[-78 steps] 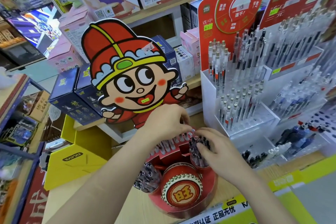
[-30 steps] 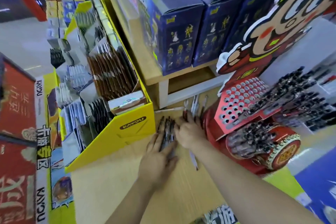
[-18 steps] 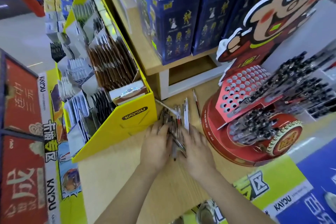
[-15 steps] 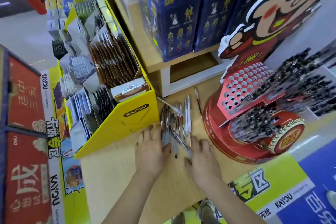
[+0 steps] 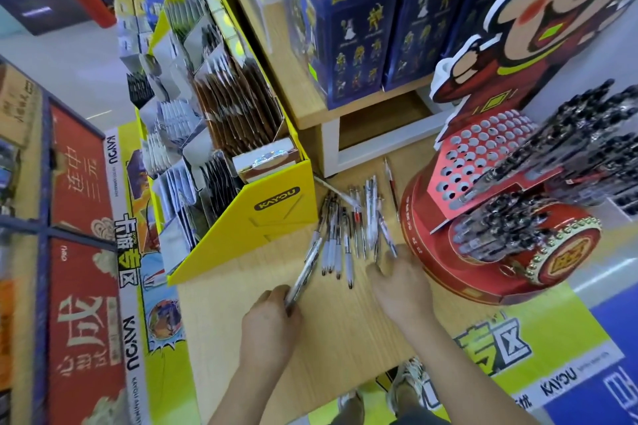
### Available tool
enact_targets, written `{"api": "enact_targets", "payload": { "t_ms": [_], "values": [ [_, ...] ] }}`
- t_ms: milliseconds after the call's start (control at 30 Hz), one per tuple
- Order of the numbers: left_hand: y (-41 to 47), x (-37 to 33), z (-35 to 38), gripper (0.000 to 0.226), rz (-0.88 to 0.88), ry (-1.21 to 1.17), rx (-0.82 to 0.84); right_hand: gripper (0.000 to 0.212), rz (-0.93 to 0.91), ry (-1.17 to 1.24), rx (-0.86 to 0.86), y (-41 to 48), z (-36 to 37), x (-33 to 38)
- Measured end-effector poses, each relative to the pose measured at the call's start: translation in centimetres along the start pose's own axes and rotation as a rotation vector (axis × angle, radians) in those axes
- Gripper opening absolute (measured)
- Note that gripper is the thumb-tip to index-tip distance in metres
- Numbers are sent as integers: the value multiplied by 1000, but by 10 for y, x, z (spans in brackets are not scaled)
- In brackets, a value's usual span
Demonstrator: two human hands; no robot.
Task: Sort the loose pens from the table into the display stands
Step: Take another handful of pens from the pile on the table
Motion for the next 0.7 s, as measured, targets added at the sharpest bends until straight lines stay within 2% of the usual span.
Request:
{"api": "enact_targets", "payload": {
  "t_ms": [67,233,333,400,533,700],
  "values": [
    [-1,5,-1,23,-3,-6,17,59,17,22,-55,18,-3,9],
    [-1,-2,6,39,70,36,74,61,-18,-113,-62,52,14,42],
    [9,-13,9,57,114,79,23,51,-39,-160,-54,57,20,52],
    [17,-22,8,61,115,154,5,43,-40,-205,-36,57,20,53],
    [24,-38,10,46,144,348,26,24,17,-261,52,53,20,40],
    [17,-26,19,26,112,218,160,21,75,-72,166,47,15,22]
  ]
}}
Point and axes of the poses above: each hand's wrist, its own y-axis towards the middle knuckle, its own z-axis out of the palm, x = y × z, the point moved 7 cm from there along y, towards the middle knuckle, and after that the axes turned 9 degrees about y, right-handed, at the moved point
